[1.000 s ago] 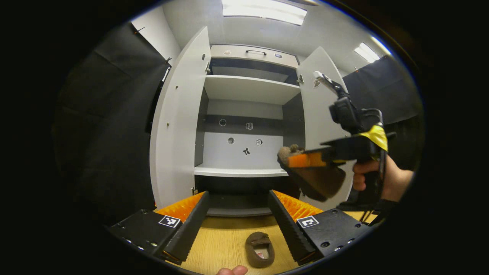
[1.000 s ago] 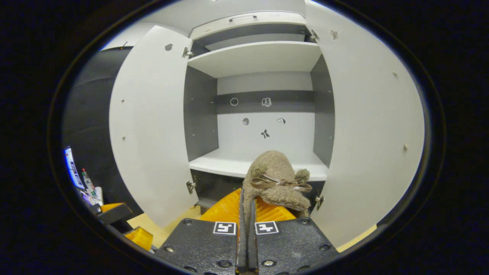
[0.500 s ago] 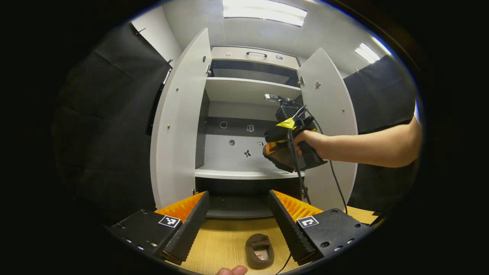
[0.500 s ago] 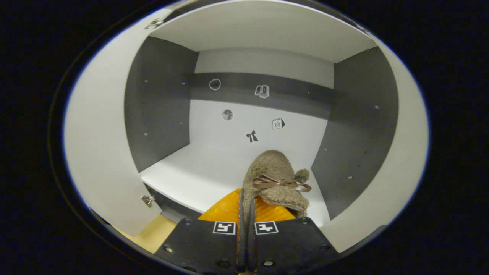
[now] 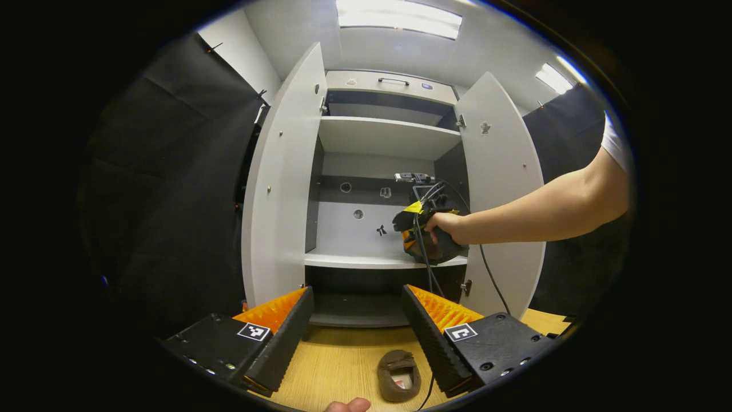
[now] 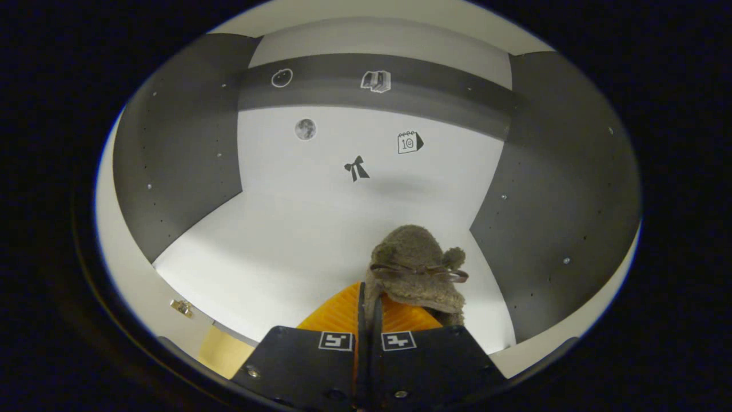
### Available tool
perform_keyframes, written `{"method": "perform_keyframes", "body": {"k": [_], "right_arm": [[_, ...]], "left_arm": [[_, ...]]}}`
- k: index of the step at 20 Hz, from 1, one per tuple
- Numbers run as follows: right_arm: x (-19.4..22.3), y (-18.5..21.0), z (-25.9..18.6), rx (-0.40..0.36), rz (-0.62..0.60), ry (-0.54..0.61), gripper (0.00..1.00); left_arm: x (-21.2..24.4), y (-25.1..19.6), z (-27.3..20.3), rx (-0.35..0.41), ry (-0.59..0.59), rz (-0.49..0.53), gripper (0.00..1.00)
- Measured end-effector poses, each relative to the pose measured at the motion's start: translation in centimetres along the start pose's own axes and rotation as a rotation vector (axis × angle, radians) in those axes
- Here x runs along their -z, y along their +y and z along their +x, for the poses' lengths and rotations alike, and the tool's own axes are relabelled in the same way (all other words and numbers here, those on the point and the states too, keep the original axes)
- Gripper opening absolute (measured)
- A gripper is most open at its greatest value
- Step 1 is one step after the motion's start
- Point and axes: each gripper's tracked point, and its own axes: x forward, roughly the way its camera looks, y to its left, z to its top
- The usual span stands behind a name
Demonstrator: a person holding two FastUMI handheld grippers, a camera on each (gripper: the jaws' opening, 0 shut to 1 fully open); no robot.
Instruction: Grab one shoe with the right hand and put it into the shoe cabinet, grab the other shoe with the left hand and put it into the shoe cabinet; then close the right door with the right hand and the left door with the left hand.
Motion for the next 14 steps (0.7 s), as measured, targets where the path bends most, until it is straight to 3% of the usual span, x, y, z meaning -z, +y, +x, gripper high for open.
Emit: {"method": "perform_keyframes", "body": {"k": [6, 8, 12, 13, 14], "right_arm": [[-0.1, 0.2, 0.6, 0.026, -0.029, 0.000, 0.06], [-0.3, 0.0, 0.5, 0.035, -0.022, -0.009, 0.15], [-1.1, -0.3, -1.7, 0.039, -0.099, -0.021, 0.49], [-1.1, -0.3, -2.3, 0.036, -0.111, -0.025, 0.49], [-1.2, -0.2, -3.2, 0.025, -0.112, -0.033, 0.41]], "left_arm": [[0.1, 0.7, 0.0, -0.014, 0.002, -0.007, 0.95], [0.0, 0.9, 0.0, -0.017, -0.001, -0.007, 0.95], [0.0, 0.5, 0.0, -0.006, 0.000, -0.013, 0.95], [0.1, 0.4, -0.1, -0.002, 0.002, -0.015, 0.95], [0.1, 0.4, 0.0, 0.002, 0.002, -0.017, 0.95]]}}
